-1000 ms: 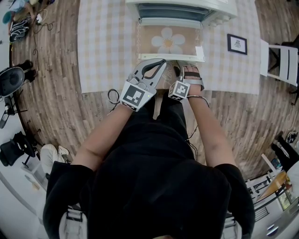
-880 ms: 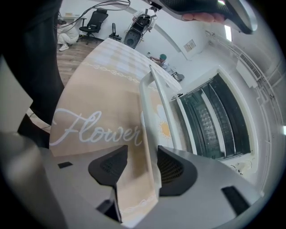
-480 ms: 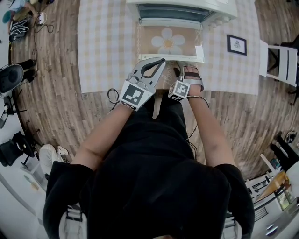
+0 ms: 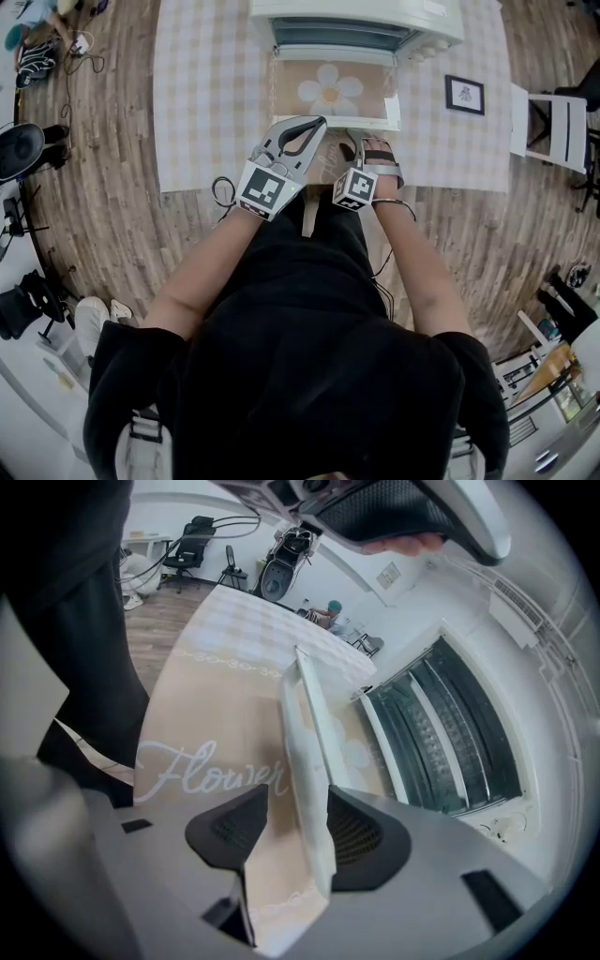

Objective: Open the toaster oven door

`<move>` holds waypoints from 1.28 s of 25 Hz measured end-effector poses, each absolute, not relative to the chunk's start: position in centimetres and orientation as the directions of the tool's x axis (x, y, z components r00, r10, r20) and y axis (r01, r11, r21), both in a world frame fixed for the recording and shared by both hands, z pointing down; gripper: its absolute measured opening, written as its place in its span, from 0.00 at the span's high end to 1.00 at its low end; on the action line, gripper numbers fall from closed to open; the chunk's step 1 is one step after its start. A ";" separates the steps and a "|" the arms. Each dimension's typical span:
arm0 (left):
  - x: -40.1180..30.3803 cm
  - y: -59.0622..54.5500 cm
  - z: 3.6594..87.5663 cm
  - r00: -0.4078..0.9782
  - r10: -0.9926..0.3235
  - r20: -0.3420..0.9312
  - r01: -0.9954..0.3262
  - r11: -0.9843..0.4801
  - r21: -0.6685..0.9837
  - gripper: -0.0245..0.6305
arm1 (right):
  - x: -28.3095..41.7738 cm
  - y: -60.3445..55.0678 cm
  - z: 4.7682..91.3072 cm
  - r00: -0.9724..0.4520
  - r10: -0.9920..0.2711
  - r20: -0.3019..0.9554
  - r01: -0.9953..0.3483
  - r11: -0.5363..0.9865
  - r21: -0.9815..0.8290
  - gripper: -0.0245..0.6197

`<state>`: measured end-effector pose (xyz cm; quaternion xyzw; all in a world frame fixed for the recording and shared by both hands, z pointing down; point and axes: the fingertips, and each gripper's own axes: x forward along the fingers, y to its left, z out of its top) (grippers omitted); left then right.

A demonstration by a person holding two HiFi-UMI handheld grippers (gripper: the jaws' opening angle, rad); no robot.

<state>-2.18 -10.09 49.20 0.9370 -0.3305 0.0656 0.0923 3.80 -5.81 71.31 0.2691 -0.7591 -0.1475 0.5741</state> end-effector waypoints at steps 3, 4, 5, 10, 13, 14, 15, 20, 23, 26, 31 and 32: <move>-2.2 -10.4 48.8 0.772 -0.611 0.177 -0.631 -0.771 0.093 0.94 | 3.6 -5.7 69.4 -0.236 -0.583 0.778 -0.261 0.809 0.527 0.63; -2.3 -10.7 48.7 0.771 -0.611 0.179 -0.631 -0.771 0.086 0.94 | 3.5 -5.8 68.7 -0.249 -0.584 0.772 -0.270 0.808 0.524 0.63; -2.3 -10.9 48.5 0.770 -0.611 0.181 -0.631 -0.771 0.082 0.94 | 3.5 -5.9 67.9 -0.260 -0.588 0.766 -0.282 0.805 0.522 0.64; -2.7 -11.5 47.7 0.764 -0.619 0.182 -0.638 -0.768 0.061 0.94 | 3.7 -7.1 64.1 -0.303 -0.616 0.727 -0.369 0.779 0.507 0.64; -2.8 -11.8 47.2 0.760 -0.625 0.179 -0.642 -0.765 0.053 0.94 | 3.7 -8.2 61.6 -0.328 -0.640 0.695 -0.441 0.754 0.487 0.65; -2.8 -11.9 47.0 0.759 -0.627 0.178 -0.643 -0.764 0.051 0.94 | 3.6 -8.6 60.8 -0.336 -0.649 0.683 -0.466 0.744 0.478 0.65; -2.7 -11.9 46.8 0.758 -0.628 0.176 -0.644 -0.763 0.049 0.94 | 3.5 -9.0 59.8 -0.345 -0.658 0.670 -0.491 0.734 0.468 0.65; -2.6 -12.2 45.9 0.755 -0.633 0.170 -0.647 -0.761 0.045 0.94 | 2.9 -11.0 55.2 -0.396 -0.697 0.598 -0.607 0.687 0.399 0.65; -2.6 -12.2 44.7 0.753 -0.639 0.156 -0.652 -0.757 0.043 0.94 | 2.6 -11.9 51.9 -0.430 -0.726 0.537 -0.662 0.658 0.358 0.67; -2.6 -12.2 43.5 0.753 -0.644 0.135 -0.654 -0.755 0.046 0.94 | 2.4 -12.4 48.6 -0.470 -0.750 0.465 -0.706 0.636 0.312 0.71; -2.9 -12.6 41.4 0.751 -0.652 0.104 -0.658 -0.752 0.039 0.94 | 2.4 -13.0 43.9 -0.533 -0.770 0.351 -0.748 0.623 0.230 0.83; -2.9 -12.6 41.0 0.750 -0.654 0.099 -0.659 -0.751 0.038 0.94 | 2.4 -12.9 43.0 -0.545 -0.772 0.329 -0.751 0.623 0.218 0.84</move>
